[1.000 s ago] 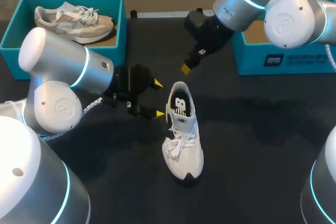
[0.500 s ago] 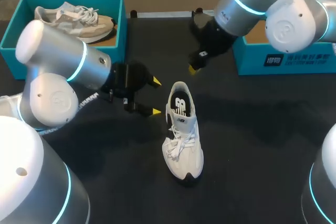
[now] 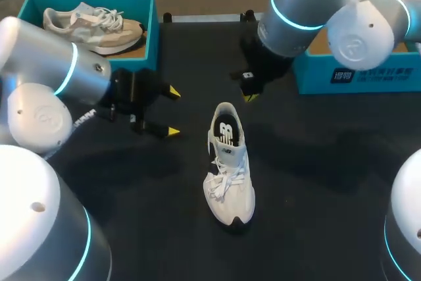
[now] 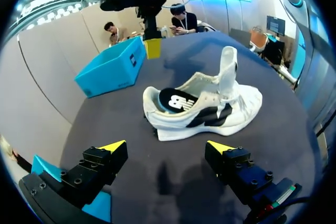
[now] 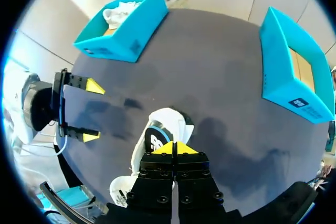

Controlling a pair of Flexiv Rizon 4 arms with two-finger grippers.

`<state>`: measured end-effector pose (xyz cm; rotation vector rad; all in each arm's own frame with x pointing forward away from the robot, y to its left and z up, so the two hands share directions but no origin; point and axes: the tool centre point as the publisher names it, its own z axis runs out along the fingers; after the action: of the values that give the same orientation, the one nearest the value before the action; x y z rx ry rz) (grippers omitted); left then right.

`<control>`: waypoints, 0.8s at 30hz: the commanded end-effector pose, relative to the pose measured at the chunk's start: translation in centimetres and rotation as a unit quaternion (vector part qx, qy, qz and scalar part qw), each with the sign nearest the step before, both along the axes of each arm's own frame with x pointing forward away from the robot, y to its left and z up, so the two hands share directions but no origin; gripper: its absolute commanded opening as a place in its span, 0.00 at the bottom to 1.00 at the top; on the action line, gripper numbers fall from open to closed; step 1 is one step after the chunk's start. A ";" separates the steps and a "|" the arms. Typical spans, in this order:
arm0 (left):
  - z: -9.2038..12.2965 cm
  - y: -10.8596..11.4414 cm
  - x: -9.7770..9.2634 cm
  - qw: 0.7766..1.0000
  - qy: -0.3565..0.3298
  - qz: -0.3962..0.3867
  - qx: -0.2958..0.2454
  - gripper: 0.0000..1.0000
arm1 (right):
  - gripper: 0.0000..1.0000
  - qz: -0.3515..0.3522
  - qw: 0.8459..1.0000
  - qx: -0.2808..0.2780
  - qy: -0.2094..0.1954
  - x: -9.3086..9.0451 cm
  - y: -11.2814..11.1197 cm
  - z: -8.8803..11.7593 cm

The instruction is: Take the shoe out of the shoebox, open the shoe tongue, remove and reinsert the insole, then place the shoe into the shoebox

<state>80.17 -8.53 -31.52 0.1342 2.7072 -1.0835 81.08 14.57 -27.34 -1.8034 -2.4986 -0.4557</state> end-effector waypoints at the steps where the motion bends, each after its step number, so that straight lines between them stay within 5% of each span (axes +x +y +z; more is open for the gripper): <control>1: 1.5 1.8 0.1 1.000 -0.002 -0.008 0.019 1.00 | 0.00 -0.004 1.000 -0.016 -0.004 0.0 0.3 0.2; 24: 4.6 8.6 5.7 0.999 -0.014 0.046 0.013 1.00 | 0.00 -0.044 0.998 -0.048 0.011 -1.1 1.7 -0.3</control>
<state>85.57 -0.54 -27.18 0.0409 2.6639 -1.0195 80.18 14.96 -27.65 -1.9136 -2.4575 -0.3671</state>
